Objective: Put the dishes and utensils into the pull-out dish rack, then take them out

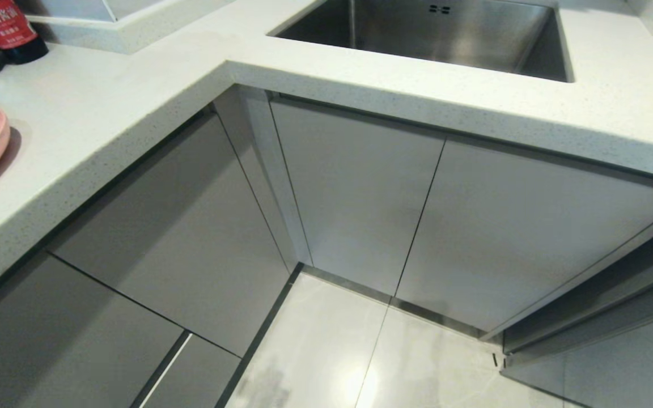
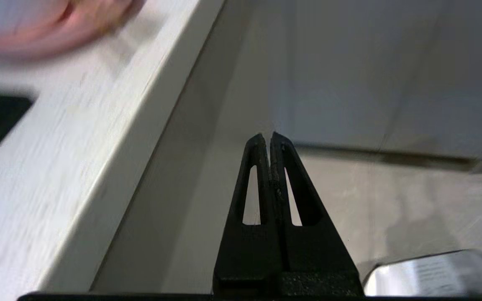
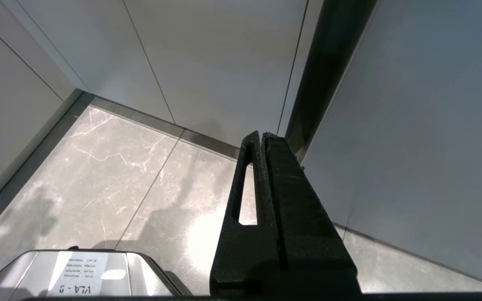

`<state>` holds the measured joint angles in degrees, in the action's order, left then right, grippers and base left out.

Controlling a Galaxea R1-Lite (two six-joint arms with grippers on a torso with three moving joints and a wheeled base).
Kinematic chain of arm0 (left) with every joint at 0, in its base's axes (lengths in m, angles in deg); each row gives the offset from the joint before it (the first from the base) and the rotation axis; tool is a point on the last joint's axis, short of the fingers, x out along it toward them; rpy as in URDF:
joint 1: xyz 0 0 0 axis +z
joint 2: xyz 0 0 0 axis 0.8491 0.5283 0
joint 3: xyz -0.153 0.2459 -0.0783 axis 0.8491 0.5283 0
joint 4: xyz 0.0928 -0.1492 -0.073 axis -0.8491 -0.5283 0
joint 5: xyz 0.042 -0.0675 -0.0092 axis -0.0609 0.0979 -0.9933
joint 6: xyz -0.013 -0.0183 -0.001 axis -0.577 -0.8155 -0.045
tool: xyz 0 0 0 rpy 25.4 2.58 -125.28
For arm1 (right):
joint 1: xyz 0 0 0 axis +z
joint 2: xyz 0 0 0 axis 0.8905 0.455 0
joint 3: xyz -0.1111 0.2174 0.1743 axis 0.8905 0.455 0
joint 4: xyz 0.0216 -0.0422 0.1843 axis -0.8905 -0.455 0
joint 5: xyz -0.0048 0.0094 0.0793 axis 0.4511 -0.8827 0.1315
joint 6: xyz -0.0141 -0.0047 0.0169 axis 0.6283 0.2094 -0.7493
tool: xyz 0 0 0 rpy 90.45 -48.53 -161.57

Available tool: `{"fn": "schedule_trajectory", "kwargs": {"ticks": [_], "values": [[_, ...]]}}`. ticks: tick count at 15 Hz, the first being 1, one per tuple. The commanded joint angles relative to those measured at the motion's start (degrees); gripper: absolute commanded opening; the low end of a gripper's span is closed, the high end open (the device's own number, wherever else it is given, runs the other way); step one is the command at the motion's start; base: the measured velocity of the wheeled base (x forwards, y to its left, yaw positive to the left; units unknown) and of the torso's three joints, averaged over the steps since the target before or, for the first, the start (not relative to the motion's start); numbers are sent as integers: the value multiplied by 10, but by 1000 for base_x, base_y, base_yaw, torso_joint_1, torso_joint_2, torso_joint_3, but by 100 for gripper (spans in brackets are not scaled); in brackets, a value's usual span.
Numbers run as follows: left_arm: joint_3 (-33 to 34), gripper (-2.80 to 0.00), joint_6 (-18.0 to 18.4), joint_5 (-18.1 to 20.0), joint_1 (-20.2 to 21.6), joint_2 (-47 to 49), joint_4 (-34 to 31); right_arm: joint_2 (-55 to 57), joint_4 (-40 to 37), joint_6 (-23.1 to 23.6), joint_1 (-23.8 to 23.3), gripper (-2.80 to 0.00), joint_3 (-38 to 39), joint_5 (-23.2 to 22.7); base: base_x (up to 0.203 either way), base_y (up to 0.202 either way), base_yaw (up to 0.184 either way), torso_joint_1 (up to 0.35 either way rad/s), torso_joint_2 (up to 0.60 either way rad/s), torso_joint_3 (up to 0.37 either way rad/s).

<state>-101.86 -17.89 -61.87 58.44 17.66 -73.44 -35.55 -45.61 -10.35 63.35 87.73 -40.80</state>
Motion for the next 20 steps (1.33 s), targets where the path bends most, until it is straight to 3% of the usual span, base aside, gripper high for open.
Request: {"fn": "schedule_trajectory", "kwargs": {"ticks": [1,3,5,10,11,15,17,20], "values": [[31,-280,0,-61,-1,-28,-9,-1,0,0,0,-280,0,0,0,0,0,0,0,0],[92,-280,-29,-73,-2,-27,23,-1,0,0,0,-280,0,0,0,0,0,0,0,0],[166,-280,-70,-79,-2,-27,104,-1,0,0,0,-280,0,0,0,0,0,0,0,0],[404,-280,-78,-101,-2,-26,458,-1,0,0,0,-280,0,0,0,0,0,0,0,0],[409,-280,-79,-101,-2,-26,464,-1,0,0,0,-280,0,0,0,0,0,0,0,0],[408,-280,-69,-43,-2,-25,338,-1,0,0,0,-280,0,0,0,0,0,0,0,0],[407,-280,-68,-40,-2,-26,341,-1,-1,0,0,-280,0,0,0,0,0,0,0,0],[408,-280,-111,-45,-2,-26,343,-1,0,0,0,-280,0,0,0,0,0,0,0,0]]}}
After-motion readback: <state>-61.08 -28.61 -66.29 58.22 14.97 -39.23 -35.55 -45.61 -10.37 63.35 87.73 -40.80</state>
